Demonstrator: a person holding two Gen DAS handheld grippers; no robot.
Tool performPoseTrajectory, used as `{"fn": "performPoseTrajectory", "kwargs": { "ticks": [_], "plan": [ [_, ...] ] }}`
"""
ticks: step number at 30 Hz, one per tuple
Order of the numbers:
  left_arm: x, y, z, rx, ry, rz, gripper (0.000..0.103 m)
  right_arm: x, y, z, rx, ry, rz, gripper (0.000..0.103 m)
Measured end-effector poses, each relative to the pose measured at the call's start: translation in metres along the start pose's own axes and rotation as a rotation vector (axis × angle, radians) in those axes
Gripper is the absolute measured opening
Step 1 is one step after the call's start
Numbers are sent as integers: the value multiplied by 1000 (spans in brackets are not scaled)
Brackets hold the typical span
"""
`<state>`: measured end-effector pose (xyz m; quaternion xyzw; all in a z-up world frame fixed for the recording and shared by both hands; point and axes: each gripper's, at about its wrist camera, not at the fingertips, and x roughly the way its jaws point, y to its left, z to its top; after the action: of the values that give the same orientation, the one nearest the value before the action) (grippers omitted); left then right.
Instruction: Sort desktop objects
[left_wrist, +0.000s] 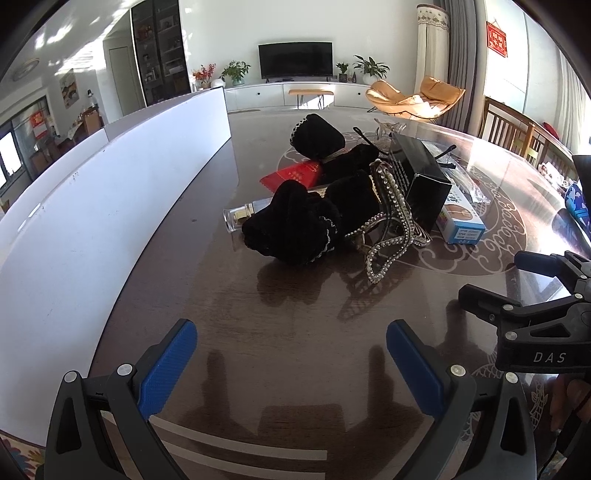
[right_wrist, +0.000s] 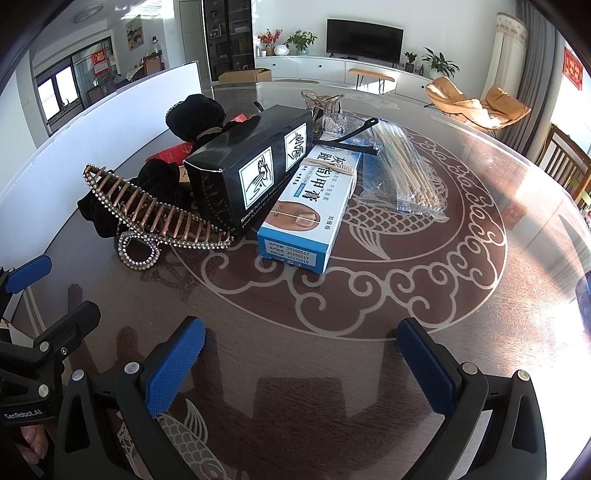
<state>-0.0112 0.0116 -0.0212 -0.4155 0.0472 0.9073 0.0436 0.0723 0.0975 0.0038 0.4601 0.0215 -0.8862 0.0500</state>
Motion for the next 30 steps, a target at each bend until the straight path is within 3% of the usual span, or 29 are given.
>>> {"fn": "performPoseTrajectory", "kwargs": {
  "ticks": [3,8,30],
  "plan": [
    [8,-1,3,4,52,7,103,0,0,0,-1,-1,-1,103],
    [13,4,3,-39,70,-24,103,0,0,0,-3,-2,-3,103],
    [11,5,0,-42,65,-23,103,1,0,0,-4,-2,-3,103]
  ]
}}
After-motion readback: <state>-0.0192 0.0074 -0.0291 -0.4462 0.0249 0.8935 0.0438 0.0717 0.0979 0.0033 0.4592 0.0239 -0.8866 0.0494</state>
